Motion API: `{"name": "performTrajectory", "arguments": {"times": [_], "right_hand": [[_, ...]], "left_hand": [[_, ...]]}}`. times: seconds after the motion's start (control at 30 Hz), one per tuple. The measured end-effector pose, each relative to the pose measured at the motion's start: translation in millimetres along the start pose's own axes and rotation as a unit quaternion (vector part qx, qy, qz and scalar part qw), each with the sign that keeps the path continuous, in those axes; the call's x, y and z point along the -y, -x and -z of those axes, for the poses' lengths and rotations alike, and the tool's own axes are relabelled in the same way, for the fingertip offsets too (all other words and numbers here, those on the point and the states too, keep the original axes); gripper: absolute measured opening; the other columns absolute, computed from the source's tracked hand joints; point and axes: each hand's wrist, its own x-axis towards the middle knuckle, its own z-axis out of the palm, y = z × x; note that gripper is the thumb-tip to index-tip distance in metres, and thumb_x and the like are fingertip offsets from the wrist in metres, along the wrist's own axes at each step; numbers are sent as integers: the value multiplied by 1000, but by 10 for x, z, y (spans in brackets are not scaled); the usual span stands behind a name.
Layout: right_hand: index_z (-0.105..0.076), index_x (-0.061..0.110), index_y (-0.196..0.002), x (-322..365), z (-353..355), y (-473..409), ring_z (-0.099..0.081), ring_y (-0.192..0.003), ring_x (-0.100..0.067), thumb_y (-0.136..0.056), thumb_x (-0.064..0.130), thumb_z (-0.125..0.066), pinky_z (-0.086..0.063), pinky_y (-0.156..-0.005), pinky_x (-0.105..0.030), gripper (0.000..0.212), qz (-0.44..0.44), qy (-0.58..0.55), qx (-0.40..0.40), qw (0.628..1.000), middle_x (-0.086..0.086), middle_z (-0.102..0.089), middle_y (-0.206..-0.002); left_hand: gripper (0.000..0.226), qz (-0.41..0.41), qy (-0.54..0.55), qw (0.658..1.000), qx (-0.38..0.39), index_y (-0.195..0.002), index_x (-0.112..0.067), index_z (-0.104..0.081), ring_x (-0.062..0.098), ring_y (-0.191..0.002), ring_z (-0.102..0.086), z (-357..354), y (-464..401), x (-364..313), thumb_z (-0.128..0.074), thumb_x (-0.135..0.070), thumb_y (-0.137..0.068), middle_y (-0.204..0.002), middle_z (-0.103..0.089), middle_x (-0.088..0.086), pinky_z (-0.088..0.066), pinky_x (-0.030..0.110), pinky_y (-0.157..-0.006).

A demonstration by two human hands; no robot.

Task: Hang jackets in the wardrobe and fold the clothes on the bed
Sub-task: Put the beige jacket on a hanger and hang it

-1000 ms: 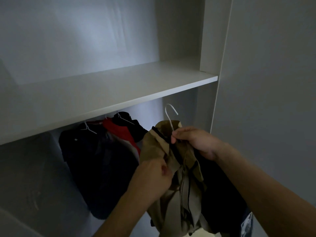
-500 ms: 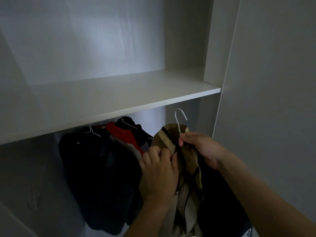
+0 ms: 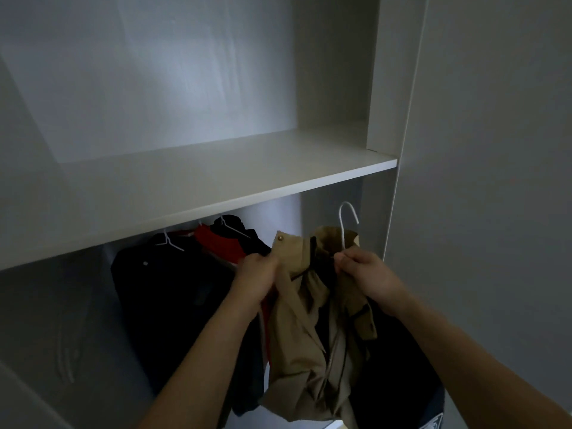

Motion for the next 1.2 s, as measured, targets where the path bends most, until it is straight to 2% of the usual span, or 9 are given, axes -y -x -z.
{"name": "performTrajectory", "arguments": {"times": [0.07,0.13,0.23,0.3,0.47,0.63,0.8,0.93,1.2], "right_hand": [[-62,12,-73,36,1,8,-49,-71,-10,-99,24,-52,-37,-66,-24,31,17,7,17,1000,-2,-54,-76],[-63,14,-72,63,-28,-9,-51,-72,-9,-99,25,-52,-37,-69,-25,31,23,15,41,999,0,-55,-77],[-63,14,-71,115,-22,-29,-51,-70,-3,-99,24,-52,-38,-68,-21,31,36,10,60,998,3,-55,-76],[-64,12,-73,134,33,-20,-51,-67,-1,-99,24,-52,-39,-67,-20,31,34,-5,60,998,3,-54,-75],[-65,15,-73,73,152,-50,-51,-64,-6,-99,28,-53,-38,-64,-24,32,15,-22,35,999,5,-55,-69],[-66,21,-66,-30,230,-67,-55,-81,-11,-98,30,-53,-40,-77,-28,35,27,11,49,998,1,-58,-82],[-59,24,-54,-89,202,-79,-53,-77,-14,-95,25,-55,-38,-76,-29,42,-15,5,67,998,4,-54,-78],[-68,19,-74,-48,136,-20,-59,-78,-12,-98,23,-52,-43,-74,-26,29,-37,-23,89,995,1,-61,-81],[-69,16,-74,-206,81,-52,-65,-75,-20,-94,28,-61,-48,-73,-33,25,-100,-67,73,990,-3,-67,-76]], "left_hand": [[25,-247,-274,921,-126,-105,-13,-53,25,-112,-49,42,-50,144,-59,-10,-81,-122,-45,9,-42,38,-96],[49,-411,-290,864,-30,-130,-19,-49,20,-138,-31,10,-42,60,-53,-4,-83,-146,-36,4,-25,38,-116],[46,-351,-426,826,112,-140,-41,-40,19,-146,-15,-66,-166,-126,-37,-22,-98,-154,-33,-9,1,50,-120],[36,-277,-455,830,166,-133,-47,-44,24,-138,-26,-71,-288,-127,-35,-36,-100,-142,-44,-8,-8,52,-116],[25,-259,-386,852,240,-120,-62,-37,22,-119,-42,-156,-239,-44,-33,-48,-99,-111,-56,-9,-22,45,-107],[26,-297,-471,800,224,-125,-48,-41,18,-120,-33,-204,-193,-89,-27,-48,-102,-111,-39,-7,-21,39,-99],[26,-247,-310,871,289,-105,-31,-59,9,-107,-48,-137,-162,-62,-37,-45,-102,-113,-42,-12,-42,36,-98],[21,-258,-321,865,287,-83,-34,-53,12,-94,-52,-162,-117,-58,-42,-31,-101,-100,-47,-10,-47,38,-88],[15,-239,-267,930,85,-87,-11,-58,15,-86,-54,-135,-123,-161,-45,-7,-93,-95,-54,0,-45,28,-76]]}}
